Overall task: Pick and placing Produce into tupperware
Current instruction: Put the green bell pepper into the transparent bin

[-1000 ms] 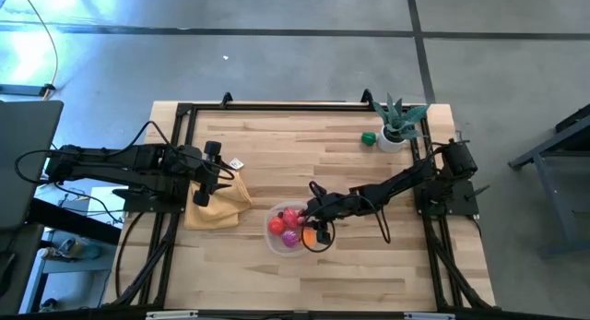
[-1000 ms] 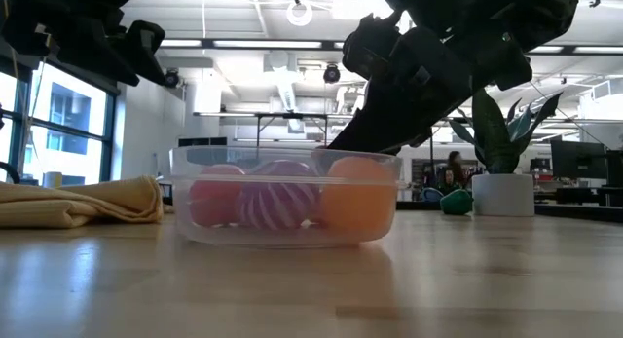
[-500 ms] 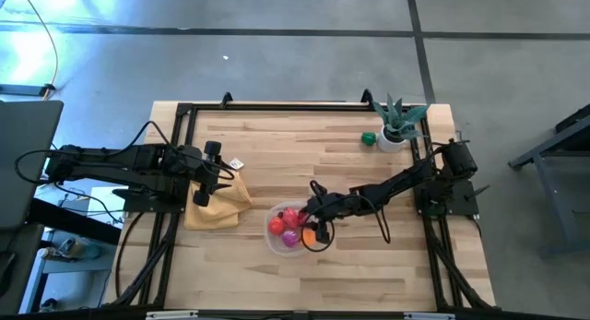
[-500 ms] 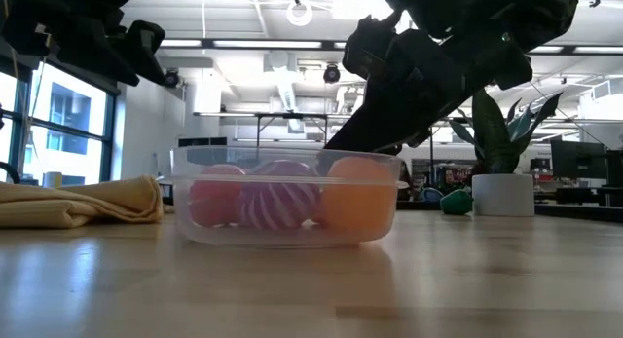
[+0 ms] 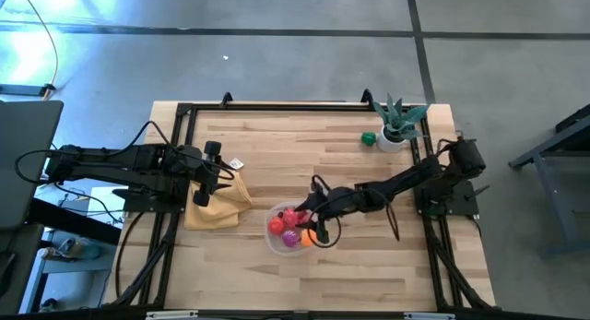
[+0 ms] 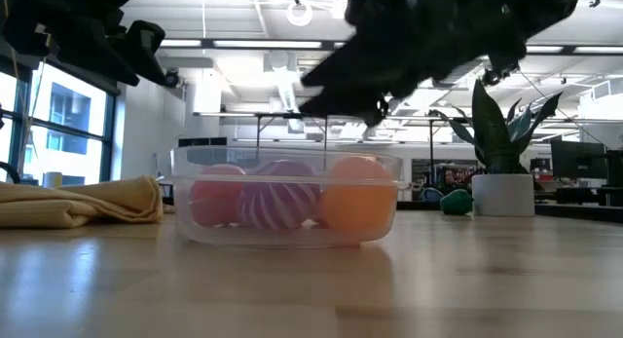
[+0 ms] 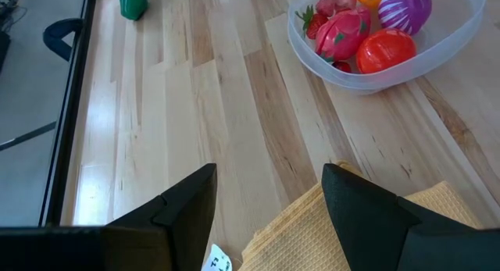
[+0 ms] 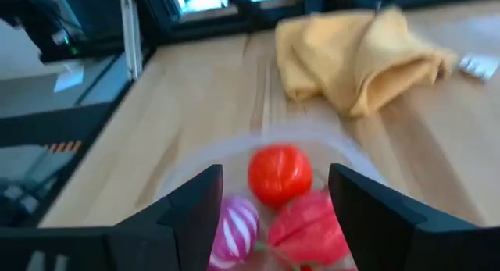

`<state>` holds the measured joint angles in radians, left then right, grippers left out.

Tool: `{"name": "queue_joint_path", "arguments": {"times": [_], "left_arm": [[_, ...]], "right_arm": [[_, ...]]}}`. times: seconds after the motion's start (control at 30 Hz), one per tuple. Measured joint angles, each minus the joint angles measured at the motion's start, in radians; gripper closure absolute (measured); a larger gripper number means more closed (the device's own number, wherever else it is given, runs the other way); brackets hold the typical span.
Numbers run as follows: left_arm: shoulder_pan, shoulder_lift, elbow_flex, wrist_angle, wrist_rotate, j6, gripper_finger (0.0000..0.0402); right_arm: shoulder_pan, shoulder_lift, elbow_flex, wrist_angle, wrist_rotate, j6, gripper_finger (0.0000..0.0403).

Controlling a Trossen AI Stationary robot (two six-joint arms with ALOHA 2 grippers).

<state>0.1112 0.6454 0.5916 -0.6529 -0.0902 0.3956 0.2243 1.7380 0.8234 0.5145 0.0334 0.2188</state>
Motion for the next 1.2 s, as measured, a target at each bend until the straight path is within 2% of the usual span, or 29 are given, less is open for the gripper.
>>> {"name": "queue_joint_path", "arguments": {"times": [0.23,0.5,0.6,0.7,0.83,1.07,1.2], "left_arm": [[0.0,0.0,0.0,0.0,0.0,0.0,0.0181],[0.0,0.0,0.0,0.0,0.0,0.0,0.0181],[0.0,0.0,0.0,0.0,0.0,0.0,0.0181],[0.0,0.0,0.0,0.0,0.0,0.0,0.0181],[0.0,0.0,0.0,0.0,0.0,0.0,0.0181],[0.0,0.0,0.0,0.0,0.0,0.0,0.0181],[0.0,0.0,0.0,0.0,0.0,0.0,0.0181]], "right_arm": [[-0.049,-0.174,0.0,0.001,0.024,-0.111,0.0176],[-0.182,-0.474,0.0,0.012,0.242,-0.323,0.0176],[-0.288,-0.583,0.024,-0.055,0.261,-0.33,0.0176],[-0.415,-0.65,0.129,-0.265,0.197,-0.329,0.0176],[-0.573,-0.634,0.352,-0.662,0.109,-0.332,0.0176],[-0.77,-0.399,0.813,-1.373,0.023,-0.342,0.0176],[-0.808,-0.234,0.998,-1.628,0.019,-0.397,0.0176]]}}
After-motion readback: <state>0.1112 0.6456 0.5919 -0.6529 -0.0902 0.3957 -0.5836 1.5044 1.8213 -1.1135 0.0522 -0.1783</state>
